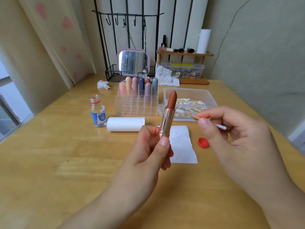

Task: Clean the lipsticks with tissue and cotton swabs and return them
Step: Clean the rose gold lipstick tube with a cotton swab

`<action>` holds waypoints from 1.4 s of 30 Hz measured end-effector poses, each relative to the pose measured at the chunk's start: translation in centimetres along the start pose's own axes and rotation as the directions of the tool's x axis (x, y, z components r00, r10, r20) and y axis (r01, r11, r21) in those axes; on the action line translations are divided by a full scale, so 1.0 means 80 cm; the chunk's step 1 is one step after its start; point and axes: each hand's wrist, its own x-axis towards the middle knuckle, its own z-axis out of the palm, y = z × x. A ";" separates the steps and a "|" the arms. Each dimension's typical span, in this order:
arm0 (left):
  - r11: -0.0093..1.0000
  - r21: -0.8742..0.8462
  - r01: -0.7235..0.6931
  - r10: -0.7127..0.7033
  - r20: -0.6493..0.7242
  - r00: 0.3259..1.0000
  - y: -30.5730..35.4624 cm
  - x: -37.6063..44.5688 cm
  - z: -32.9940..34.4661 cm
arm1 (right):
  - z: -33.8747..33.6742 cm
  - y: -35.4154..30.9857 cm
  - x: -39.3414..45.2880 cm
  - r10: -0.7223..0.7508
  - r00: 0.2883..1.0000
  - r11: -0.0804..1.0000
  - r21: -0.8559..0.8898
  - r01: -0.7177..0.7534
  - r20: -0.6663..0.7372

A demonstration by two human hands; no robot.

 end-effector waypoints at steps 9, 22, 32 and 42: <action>1.000 0.020 -0.020 0.020 0.019 1.000 -0.003 0.000 -0.003 | -0.002 -0.001 0.001 -0.014 1.000 1.000 0.001 0.014 0.001; 0.999 0.045 -0.014 0.013 0.023 1.000 -0.001 -0.002 -0.001 | -0.005 0.001 0.001 -0.039 0.999 0.999 -0.008 0.039 -0.005; 0.999 0.038 -0.010 0.009 0.024 1.000 0.001 -0.004 0.001 | -0.007 0.004 0.003 -0.037 0.999 0.999 -0.003 0.037 -0.009; 1.000 -0.017 0.017 -0.015 0.076 0.997 0.003 -0.003 0.000 | -0.010 0.009 0.005 0.024 1.000 0.998 0.058 -0.025 0.019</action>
